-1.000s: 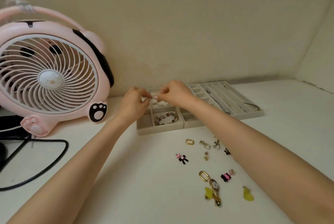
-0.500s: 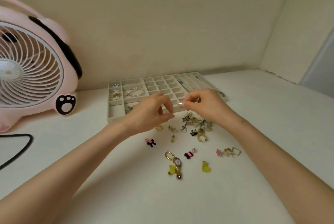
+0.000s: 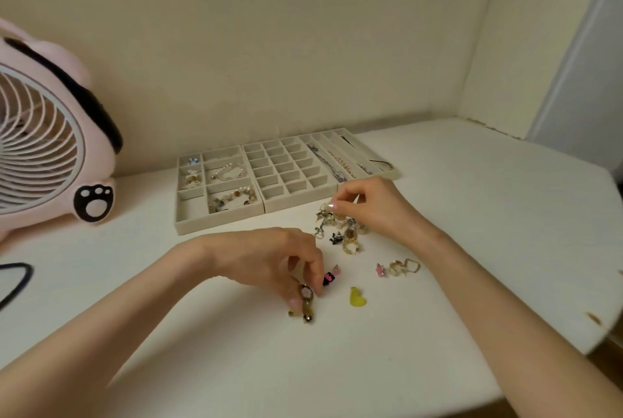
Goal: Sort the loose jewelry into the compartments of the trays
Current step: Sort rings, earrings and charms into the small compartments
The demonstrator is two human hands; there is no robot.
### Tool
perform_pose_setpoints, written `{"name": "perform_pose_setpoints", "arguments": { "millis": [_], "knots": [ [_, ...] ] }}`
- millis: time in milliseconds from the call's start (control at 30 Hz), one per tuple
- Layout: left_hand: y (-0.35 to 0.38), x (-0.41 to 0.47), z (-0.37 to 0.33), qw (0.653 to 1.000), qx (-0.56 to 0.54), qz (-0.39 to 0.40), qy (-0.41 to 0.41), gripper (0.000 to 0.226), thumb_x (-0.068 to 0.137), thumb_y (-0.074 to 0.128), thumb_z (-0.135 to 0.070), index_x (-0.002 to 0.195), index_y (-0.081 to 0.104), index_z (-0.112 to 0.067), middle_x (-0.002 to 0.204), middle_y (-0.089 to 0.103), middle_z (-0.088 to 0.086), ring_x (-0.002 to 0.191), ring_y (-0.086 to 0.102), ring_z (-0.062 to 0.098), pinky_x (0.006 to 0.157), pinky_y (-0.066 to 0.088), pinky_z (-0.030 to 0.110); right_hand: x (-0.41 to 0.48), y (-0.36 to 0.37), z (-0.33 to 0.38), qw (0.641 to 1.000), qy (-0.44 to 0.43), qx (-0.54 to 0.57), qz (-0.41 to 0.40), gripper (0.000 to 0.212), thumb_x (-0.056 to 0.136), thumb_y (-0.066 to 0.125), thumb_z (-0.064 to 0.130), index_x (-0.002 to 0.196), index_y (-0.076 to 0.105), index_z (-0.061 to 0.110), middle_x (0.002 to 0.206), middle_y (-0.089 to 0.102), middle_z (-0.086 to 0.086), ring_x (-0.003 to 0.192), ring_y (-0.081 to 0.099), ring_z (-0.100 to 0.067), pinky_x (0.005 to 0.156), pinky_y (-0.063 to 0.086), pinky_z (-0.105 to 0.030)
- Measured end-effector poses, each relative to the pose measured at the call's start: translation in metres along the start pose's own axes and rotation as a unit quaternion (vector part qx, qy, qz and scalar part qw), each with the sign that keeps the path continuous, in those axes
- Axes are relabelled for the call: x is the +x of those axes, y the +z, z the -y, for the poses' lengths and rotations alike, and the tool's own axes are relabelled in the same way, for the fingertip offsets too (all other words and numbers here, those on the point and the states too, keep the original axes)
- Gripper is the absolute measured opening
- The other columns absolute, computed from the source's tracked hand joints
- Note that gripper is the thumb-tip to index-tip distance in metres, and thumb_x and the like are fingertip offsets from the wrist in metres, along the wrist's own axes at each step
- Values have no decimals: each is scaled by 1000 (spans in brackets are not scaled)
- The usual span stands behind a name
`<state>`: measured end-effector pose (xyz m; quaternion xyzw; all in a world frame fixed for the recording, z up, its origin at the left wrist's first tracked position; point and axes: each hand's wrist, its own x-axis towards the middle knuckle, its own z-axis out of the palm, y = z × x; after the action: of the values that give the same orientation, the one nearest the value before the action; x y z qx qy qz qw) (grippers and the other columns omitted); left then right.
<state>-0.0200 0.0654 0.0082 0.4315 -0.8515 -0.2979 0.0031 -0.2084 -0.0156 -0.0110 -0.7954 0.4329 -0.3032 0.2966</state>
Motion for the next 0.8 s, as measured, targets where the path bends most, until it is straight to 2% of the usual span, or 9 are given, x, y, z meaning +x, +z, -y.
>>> {"name": "perform_pose_setpoints", "arguments": {
  "millis": [100, 267, 367, 533, 567, 667, 733, 800],
  "knots": [
    [3, 3, -2, 1000, 21, -3, 0, 23, 73, 78, -23, 93, 66, -29, 90, 50, -16, 86, 43, 3, 85, 41, 22, -1, 2, 0, 1000, -8, 8, 4, 12, 83, 70, 26, 82, 74, 15, 78, 70, 5, 62, 54, 9, 60, 42, -7],
    [6, 6, 0, 997, 69, -17, 0, 19, 72, 78, -26, 84, 64, -26, 95, 51, -6, 86, 42, 1, 82, 42, 26, 0, 4, -1, 1000, -8, 5, 6, 10, 84, 70, 27, 82, 73, 17, 77, 69, 6, 62, 54, 9, 60, 41, -7],
    [7, 7, 2, 998, 42, -47, 6, 17, 73, 77, -24, 81, 62, -22, 89, 53, -6, 81, 44, 4, 77, 43, 28, 0, 6, 1, 1000, -12, 7, 6, 10, 84, 70, 25, 81, 74, 16, 76, 69, 7, 60, 53, 9, 58, 41, -7],
    [-2, 7, 5, 986, -40, -164, 1, 13, 79, 73, -18, 82, 60, -15, 75, 59, -12, 66, 50, 0, 63, 38, 13, 1, 8, 4, 1000, -22, 0, 3, 12, 84, 68, 25, 83, 74, 14, 74, 67, 8, 60, 52, 9, 57, 40, -7],
    [-6, 6, 6, 980, -59, -189, -1, 14, 79, 72, -17, 83, 60, -13, 75, 61, -8, 64, 51, 0, 62, 39, 15, 2, 8, 5, 1000, -22, -3, 3, 12, 85, 68, 25, 83, 73, 15, 74, 67, 9, 60, 52, 10, 57, 40, -7],
    [-19, 2, 15, 962, -119, -245, -4, 18, 81, 70, -15, 94, 57, -13, 80, 66, 1, 67, 59, 7, 67, 48, 31, 8, 8, 11, 1000, -30, -5, 2, 10, 84, 68, 25, 82, 73, 17, 75, 67, 8, 59, 51, 10, 57, 39, -8],
    [-29, -4, 25, 950, -117, -289, -24, 22, 83, 68, -18, 102, 57, -19, 77, 67, -3, 68, 61, 9, 65, 48, 31, 11, 9, 17, 999, -38, 1, 5, 11, 84, 69, 25, 81, 73, 16, 75, 68, 5, 57, 52, 9, 56, 41, -7],
    [-40, -12, 39, 929, -111, -348, -62, 18, 83, 68, -19, 98, 60, -22, 72, 66, -5, 66, 60, 9, 59, 46, 28, 13, 9, 22, 999, -48, 2, 14, 12, 85, 68, 25, 82, 73, 15, 74, 69, 4, 57, 52, 8, 56, 41, -6]
  ]
}}
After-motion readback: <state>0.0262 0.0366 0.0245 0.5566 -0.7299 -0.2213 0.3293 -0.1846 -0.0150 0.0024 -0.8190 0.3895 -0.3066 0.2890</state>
